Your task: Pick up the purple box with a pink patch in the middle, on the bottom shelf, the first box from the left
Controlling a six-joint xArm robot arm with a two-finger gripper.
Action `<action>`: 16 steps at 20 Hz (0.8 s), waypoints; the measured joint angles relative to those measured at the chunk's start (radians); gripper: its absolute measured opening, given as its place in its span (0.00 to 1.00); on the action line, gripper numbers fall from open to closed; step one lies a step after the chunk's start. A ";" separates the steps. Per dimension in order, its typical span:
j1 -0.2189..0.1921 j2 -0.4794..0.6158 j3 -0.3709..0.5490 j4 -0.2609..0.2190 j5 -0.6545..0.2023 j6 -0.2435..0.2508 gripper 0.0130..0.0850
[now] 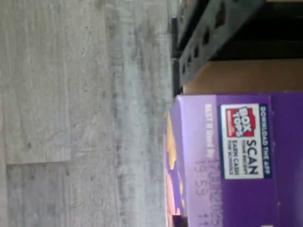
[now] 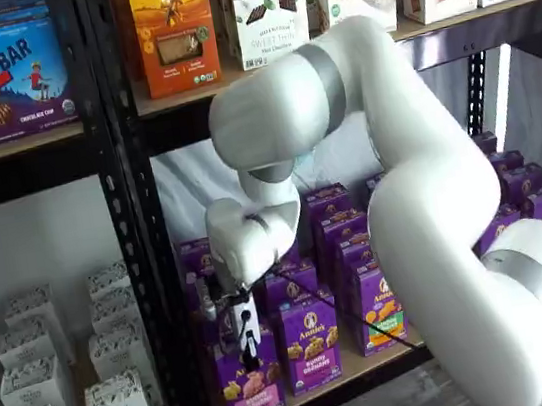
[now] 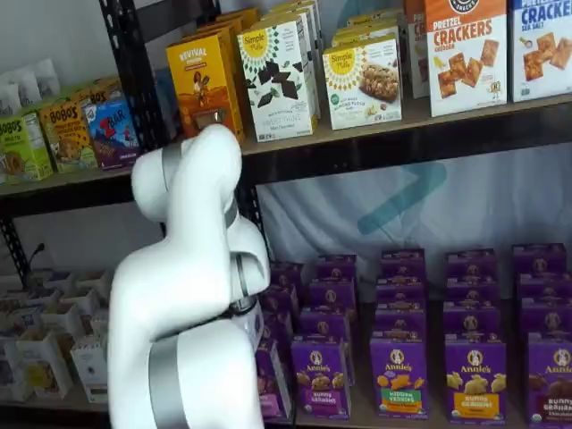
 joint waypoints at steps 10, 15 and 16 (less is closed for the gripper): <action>0.016 -0.212 0.260 -0.010 -0.040 0.026 0.22; 0.020 -0.319 0.368 0.006 -0.027 0.015 0.22; 0.021 -0.339 0.388 0.007 -0.025 0.014 0.22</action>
